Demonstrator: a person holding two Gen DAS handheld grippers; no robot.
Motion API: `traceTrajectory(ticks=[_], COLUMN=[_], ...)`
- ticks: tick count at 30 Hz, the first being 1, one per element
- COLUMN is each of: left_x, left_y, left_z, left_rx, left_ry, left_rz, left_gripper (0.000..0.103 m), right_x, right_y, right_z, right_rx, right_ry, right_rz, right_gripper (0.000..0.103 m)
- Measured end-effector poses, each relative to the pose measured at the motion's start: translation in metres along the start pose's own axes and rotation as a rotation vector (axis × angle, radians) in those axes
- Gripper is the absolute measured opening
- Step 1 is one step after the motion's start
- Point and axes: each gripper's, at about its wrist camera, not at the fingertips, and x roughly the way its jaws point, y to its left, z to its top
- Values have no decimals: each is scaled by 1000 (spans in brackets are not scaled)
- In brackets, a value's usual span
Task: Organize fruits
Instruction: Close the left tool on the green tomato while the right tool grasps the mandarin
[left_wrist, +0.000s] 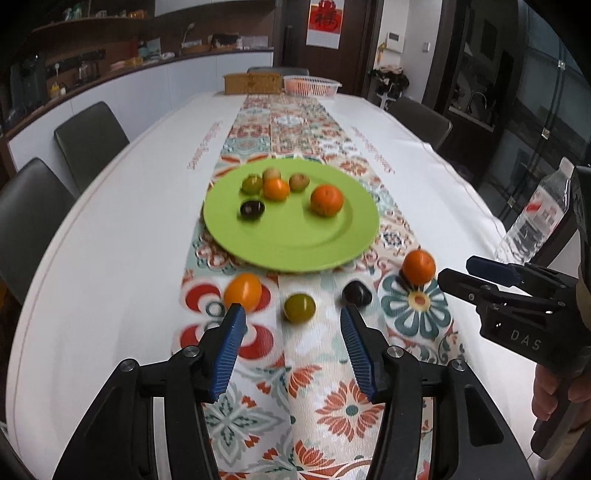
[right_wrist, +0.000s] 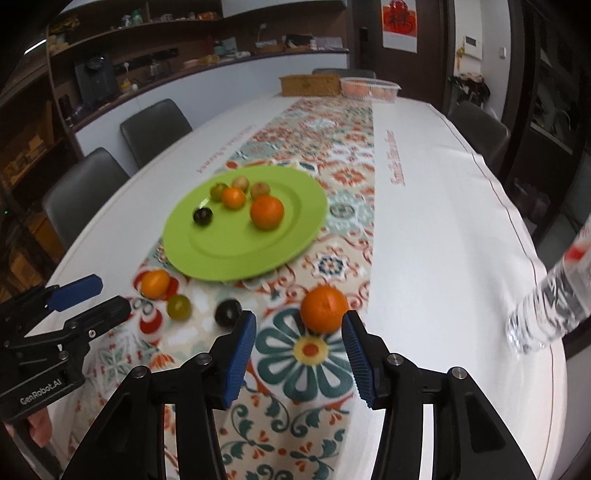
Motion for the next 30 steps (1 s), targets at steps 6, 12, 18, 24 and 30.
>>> traceTrajectory(ticks=[6,12,18,24,30], left_x=[18,34,48,60,67], left_y=[-1,-2,-4,-4,-3], left_z=[-8,-8,-5,0,4], left_rx=[10,34,47,48,36], left_ry=[35,51,72,92,108], left_rz=[-6,-15,-20,-27,-42], left_gripper=[52,52,49,40,33], right_x=[12,27,40,49,59], right_y=[-6,-12,-18,-21,-20], right_z=[-11,-14,-12,-6,0], right_rx=[7,14,23,28,23], right_ry=[42,71,93,98,107], right_rz=[-7,-18,-23,-16,-8], right_gripper=[49,49,49,49,49])
